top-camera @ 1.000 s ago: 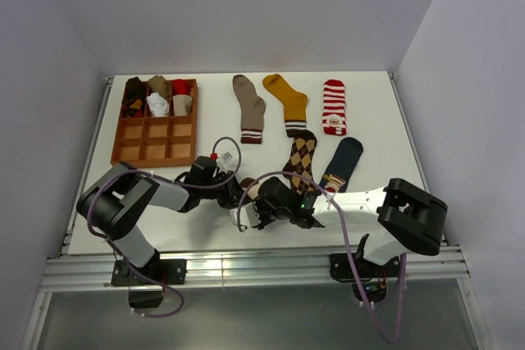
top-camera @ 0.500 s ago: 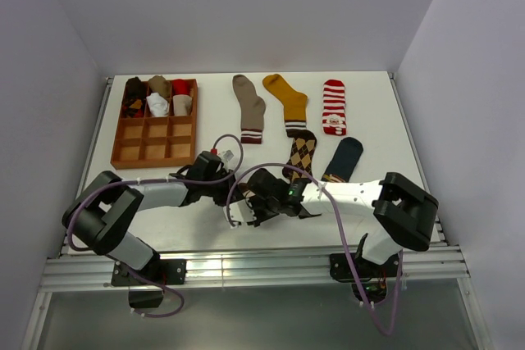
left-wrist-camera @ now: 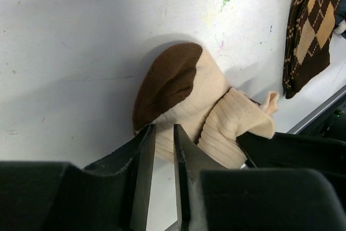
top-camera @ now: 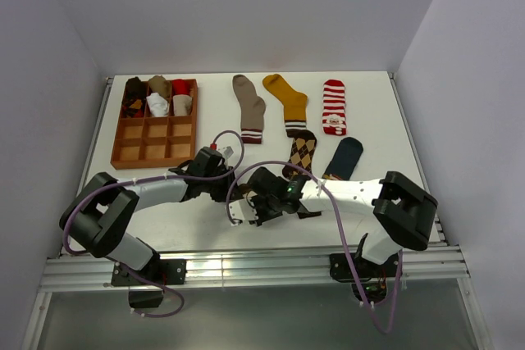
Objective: Roll the socks
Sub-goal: Roll the sock at the center of the board.
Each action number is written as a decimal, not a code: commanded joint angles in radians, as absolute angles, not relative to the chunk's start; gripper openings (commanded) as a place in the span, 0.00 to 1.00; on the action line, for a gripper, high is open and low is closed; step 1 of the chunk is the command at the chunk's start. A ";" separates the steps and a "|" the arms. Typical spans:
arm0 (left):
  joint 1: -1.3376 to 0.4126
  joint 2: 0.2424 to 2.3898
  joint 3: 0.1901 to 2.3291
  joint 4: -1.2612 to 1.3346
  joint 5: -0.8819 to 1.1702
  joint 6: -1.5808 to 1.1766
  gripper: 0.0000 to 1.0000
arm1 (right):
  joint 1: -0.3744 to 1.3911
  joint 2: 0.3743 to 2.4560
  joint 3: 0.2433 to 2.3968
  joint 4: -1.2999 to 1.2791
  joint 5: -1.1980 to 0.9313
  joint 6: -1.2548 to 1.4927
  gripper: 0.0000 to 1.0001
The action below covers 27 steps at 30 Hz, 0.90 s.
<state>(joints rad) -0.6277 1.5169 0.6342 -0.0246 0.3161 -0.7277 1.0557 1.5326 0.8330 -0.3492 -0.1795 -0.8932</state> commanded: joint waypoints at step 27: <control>-0.402 0.962 0.575 -0.132 0.060 -0.936 0.28 | 1.052 1.769 1.049 -0.844 -0.198 -0.867 0.11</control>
